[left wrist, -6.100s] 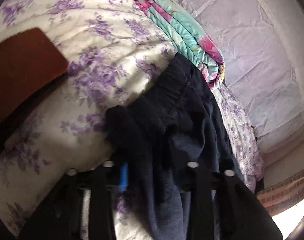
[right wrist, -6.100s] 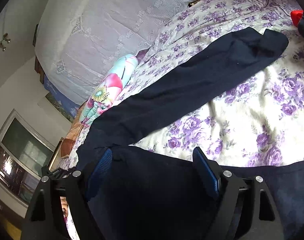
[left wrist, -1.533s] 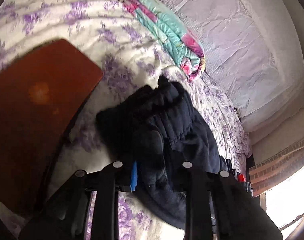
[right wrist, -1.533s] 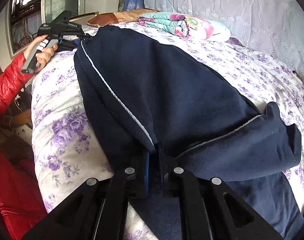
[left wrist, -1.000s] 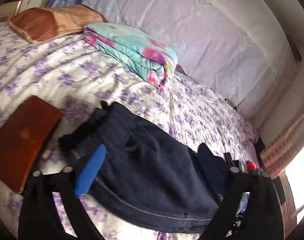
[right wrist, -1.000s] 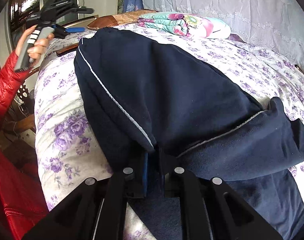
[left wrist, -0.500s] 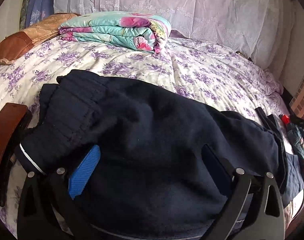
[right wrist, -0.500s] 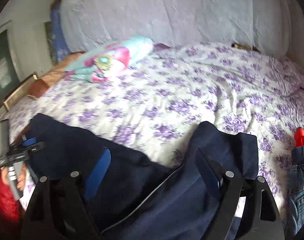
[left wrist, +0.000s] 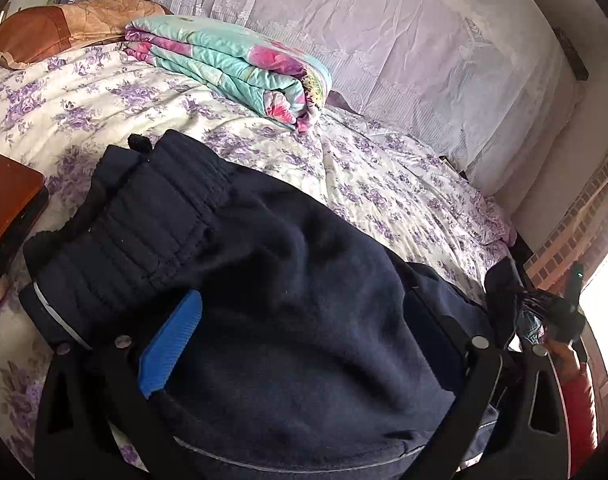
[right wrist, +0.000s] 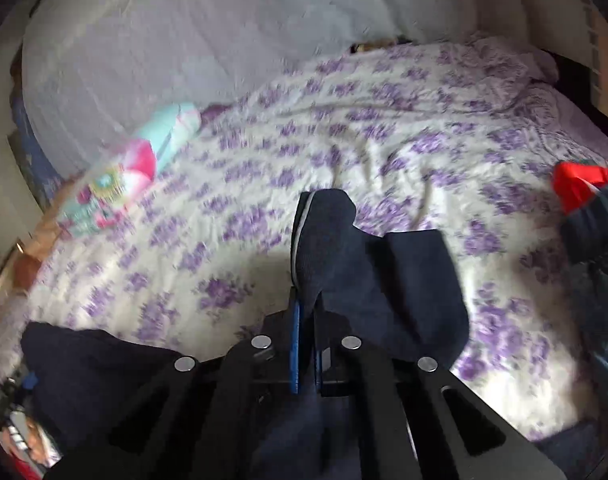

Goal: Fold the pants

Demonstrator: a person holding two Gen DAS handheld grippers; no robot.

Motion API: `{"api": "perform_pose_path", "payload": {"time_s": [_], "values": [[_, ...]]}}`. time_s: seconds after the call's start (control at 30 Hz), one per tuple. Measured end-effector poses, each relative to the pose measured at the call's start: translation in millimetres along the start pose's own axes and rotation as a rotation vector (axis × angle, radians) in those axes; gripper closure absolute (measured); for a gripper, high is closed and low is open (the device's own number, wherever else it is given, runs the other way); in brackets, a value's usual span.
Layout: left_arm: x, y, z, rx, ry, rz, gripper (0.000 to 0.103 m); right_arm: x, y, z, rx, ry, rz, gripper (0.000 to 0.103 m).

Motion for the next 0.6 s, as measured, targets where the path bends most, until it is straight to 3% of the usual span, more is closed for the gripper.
{"api": "perform_pose_path", "payload": {"time_s": [0.1,0.2,0.4,0.6], "values": [[-6.3,-4.5,-0.7,0.020,-0.036,-0.017,0.005,56.6,-91.9,0.9,0.102,0.169,0.059,0.098],[-10.8,-6.6,-0.2,0.036,-0.067,-0.036,0.005,113.1,-131.2,-26.7,0.066,0.292,0.049,0.098],[-7.3,-3.2,0.5,0.016,-0.042,-0.011,0.005,164.2,-110.8,-92.6,-0.086,0.350,-0.054,0.097],[-8.4,-3.7,-0.3,0.010,-0.042,-0.030,0.005,161.0,-111.8,-93.3,-0.090,0.362,0.024,0.092]]}}
Point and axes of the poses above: each gripper's, at about its wrist camera, not at the fingertips, and y roughly the way its jaws point, x to its right, z to its top, the point moved 4 cm from there along y, roughly the way its jaws point, and after that the axes turned 14 degrees about y, right-handed, at the moved point
